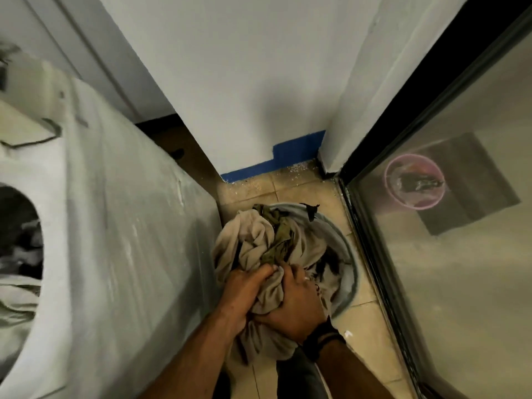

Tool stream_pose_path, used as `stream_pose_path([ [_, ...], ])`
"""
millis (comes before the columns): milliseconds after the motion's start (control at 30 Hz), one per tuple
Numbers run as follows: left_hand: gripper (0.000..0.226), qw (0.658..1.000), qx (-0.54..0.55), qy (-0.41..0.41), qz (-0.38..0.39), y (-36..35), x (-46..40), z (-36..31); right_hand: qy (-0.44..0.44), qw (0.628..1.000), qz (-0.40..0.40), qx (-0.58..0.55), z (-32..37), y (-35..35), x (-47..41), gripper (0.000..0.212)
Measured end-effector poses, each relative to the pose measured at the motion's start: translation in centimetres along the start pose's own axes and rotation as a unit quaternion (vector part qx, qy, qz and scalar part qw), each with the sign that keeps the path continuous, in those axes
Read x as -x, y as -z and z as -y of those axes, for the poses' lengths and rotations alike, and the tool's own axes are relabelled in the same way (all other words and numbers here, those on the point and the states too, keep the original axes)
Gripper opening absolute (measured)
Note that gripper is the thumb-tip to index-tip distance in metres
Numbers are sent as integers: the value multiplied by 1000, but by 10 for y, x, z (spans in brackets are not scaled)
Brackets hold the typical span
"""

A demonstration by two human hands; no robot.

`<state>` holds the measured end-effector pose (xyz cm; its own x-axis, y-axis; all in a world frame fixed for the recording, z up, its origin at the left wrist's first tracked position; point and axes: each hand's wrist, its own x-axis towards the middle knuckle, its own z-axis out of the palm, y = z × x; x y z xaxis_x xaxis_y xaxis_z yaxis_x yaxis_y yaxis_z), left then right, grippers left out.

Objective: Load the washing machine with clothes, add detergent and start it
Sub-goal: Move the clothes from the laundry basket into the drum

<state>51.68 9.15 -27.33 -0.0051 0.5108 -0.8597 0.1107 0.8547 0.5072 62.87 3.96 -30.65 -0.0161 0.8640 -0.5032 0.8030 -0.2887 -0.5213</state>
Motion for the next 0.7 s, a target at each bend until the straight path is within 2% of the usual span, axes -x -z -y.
stream_pose_path([
  [67,20,1000,7,-22,-3,6,29,-11,34,998,-55,10,19,12,20,91],
  [133,20,998,8,-54,-1,12,57,-22,50,995,-81,-2,34,25,40,83],
  [267,24,991,14,-126,31,31,120,-51,76,983,-128,-109,70,56,81,73],
  [433,23,969,-11,-244,37,75,190,-84,136,963,-175,-156,140,97,122,67],
  [533,24,953,-11,-300,29,119,228,-106,194,950,-176,-168,195,121,139,78],
  [600,34,941,-2,-337,26,148,254,-121,237,941,-168,-172,233,136,150,84],
  [700,30,925,31,-377,-16,203,290,-138,268,927,-168,-199,300,150,165,68],
])
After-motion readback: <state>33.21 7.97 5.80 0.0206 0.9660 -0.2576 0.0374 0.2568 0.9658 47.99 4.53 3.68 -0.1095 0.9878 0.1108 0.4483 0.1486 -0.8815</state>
